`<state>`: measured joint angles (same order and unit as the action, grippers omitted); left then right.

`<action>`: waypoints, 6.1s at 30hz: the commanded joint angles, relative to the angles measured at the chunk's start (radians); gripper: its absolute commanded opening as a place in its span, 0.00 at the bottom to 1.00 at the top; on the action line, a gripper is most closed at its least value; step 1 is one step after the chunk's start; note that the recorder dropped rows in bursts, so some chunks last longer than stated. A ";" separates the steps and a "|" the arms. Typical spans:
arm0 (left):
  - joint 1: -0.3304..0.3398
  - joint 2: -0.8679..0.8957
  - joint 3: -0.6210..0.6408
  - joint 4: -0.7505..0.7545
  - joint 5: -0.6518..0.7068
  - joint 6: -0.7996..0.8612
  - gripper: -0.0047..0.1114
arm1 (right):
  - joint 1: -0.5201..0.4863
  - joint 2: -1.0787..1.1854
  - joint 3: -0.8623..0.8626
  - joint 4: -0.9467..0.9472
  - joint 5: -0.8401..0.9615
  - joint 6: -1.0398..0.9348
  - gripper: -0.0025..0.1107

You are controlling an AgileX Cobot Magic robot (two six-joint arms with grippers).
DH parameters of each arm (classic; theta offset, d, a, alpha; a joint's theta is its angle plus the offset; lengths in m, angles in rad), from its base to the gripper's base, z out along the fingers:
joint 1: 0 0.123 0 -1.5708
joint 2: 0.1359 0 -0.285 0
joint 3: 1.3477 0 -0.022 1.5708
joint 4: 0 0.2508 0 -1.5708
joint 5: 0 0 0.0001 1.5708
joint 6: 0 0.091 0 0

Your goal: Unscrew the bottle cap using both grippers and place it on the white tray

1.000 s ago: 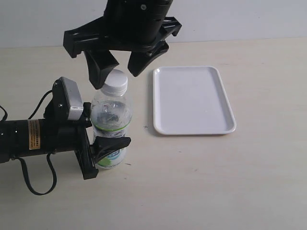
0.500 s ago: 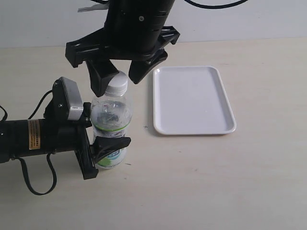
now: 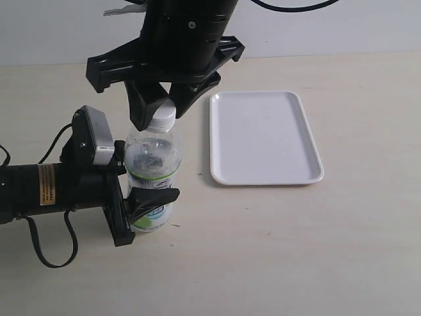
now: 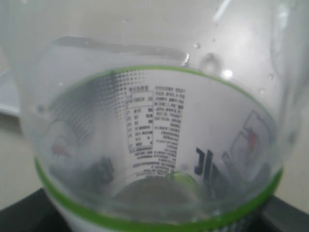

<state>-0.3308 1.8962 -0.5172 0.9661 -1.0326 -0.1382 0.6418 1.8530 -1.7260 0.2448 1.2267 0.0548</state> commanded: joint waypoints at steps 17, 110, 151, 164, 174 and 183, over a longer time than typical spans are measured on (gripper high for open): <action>-0.005 -0.009 -0.001 0.000 -0.009 0.007 0.04 | -0.001 -0.005 0.003 -0.012 -0.006 -0.309 0.02; -0.005 -0.009 -0.001 0.000 -0.009 0.005 0.04 | -0.001 -0.006 -0.035 -0.001 -0.006 -0.039 0.69; -0.005 -0.009 -0.001 0.000 -0.009 0.008 0.04 | -0.001 -0.006 -0.035 0.007 -0.006 -0.114 0.54; -0.005 -0.009 -0.001 -0.002 -0.009 0.008 0.04 | -0.001 -0.037 0.012 -0.004 -0.006 -0.148 0.54; -0.005 -0.009 -0.001 -0.002 -0.009 0.008 0.04 | -0.001 -0.041 0.020 0.025 -0.006 -0.148 0.57; -0.005 -0.009 -0.001 -0.002 -0.009 0.008 0.04 | -0.001 -0.041 0.020 0.017 -0.006 -0.148 0.57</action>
<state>-0.3308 1.8962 -0.5172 0.9648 -1.0318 -0.1297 0.6418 1.8195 -1.7030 0.2663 1.2283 -0.0871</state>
